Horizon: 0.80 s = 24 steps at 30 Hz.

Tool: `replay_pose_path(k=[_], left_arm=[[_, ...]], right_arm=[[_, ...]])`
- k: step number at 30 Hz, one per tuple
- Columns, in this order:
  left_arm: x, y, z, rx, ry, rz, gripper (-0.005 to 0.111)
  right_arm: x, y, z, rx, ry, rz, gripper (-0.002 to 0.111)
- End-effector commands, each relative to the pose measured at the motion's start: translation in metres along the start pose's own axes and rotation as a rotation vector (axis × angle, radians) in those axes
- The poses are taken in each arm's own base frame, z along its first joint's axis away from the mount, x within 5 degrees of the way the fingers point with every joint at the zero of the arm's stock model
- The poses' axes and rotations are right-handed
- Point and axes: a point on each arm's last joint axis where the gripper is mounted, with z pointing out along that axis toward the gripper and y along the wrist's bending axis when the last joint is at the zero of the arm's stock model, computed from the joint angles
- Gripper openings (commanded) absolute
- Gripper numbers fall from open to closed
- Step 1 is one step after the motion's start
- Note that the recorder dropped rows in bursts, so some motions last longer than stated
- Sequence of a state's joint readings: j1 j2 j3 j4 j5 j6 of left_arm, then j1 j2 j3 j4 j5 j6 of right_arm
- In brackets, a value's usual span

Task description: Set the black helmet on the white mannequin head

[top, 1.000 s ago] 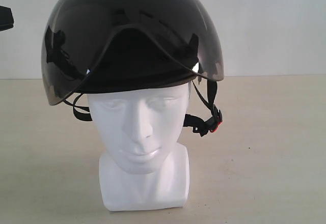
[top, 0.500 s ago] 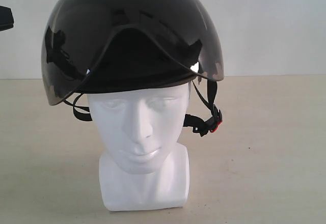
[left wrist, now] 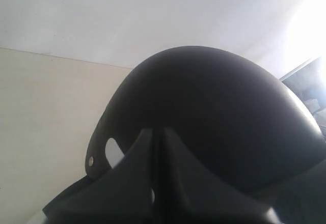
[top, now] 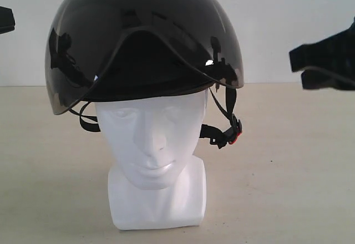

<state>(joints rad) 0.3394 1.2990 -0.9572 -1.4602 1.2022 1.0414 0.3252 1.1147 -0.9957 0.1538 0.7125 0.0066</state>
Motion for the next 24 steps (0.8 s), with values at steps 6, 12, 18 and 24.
replay_pose_path(k=[6,12,18,24], left_arm=[[0.000,-0.002,0.000,0.006,-0.007,0.007,0.004],[-0.010,-0.005,-0.001,0.041,-0.120,-0.038,0.004],[-0.016,-0.015,-0.003,0.102,-0.180,0.179,0.004],[-0.020,-0.024,-0.006,0.109,-0.169,0.111,0.004]], right_arm=[[0.010,0.004,0.015,-0.069,0.200,-0.005,0.000],[-0.019,0.016,-0.015,-0.144,0.061,0.028,0.000],[-0.049,0.019,-0.069,-0.123,-0.339,-0.002,0.000],[-0.064,0.025,-0.066,-0.147,-0.256,-0.090,0.000]])
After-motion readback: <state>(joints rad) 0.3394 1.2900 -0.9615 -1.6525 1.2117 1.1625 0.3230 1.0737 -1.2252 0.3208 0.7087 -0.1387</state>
